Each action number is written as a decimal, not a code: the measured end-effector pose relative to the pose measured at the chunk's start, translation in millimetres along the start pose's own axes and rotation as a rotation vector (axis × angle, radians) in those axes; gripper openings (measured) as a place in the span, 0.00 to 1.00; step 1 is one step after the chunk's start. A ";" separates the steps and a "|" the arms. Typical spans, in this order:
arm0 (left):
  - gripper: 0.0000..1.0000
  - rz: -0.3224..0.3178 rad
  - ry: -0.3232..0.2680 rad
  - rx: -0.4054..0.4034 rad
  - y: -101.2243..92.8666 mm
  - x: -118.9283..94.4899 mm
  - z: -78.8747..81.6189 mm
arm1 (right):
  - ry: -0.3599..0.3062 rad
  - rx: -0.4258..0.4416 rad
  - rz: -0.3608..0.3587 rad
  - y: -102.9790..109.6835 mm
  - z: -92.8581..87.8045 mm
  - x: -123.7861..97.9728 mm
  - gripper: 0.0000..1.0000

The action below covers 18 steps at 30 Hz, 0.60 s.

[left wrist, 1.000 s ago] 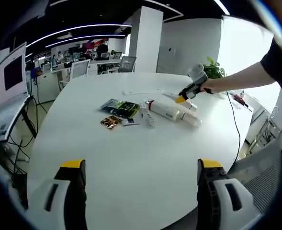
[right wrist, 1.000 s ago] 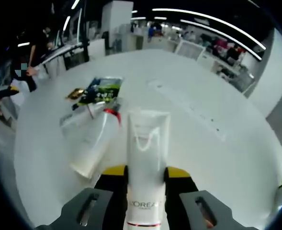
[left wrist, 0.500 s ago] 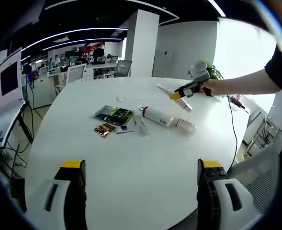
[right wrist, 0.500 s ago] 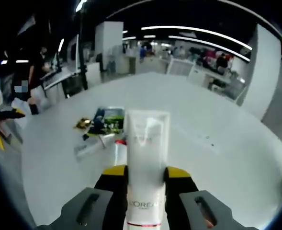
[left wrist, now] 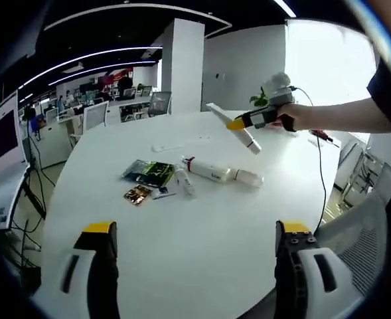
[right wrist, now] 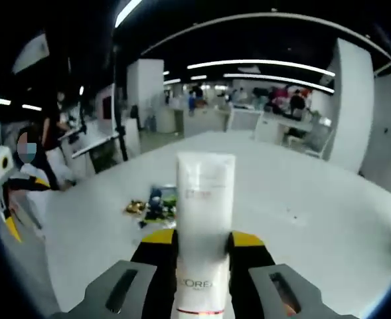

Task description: Arrange the skincare products in the storage area until every visible bottle or jar stands upright without overlapping.

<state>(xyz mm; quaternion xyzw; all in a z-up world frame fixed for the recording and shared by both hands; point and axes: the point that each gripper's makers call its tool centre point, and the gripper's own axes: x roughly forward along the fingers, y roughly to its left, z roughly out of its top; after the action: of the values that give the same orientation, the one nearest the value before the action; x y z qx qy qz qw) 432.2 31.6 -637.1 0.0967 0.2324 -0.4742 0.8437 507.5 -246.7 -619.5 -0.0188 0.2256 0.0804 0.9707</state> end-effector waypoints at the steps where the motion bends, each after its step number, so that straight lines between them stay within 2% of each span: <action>1: 0.94 -0.007 -0.008 -0.004 -3.7 0.7 2.7 | -0.021 0.006 0.001 5.3 5.9 -4.0 0.21; 10: 0.93 -0.064 -0.063 -0.009 -29.9 6.6 27.0 | -0.161 0.036 0.012 44.8 46.5 -30.8 0.21; 13: 0.93 -0.075 -0.084 0.003 -34.8 4.5 37.0 | -0.186 0.024 0.012 56.7 52.0 -39.4 0.21; 18: 0.92 -0.102 -0.115 0.003 -39.4 -0.4 51.5 | -0.195 -0.020 0.016 74.6 50.9 -51.1 0.21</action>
<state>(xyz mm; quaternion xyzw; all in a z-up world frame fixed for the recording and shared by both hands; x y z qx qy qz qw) 414.1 -8.8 -589.7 0.0586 0.1873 -0.5217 0.8303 472.2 -176.9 -551.3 -0.0186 0.1293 0.0920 0.9872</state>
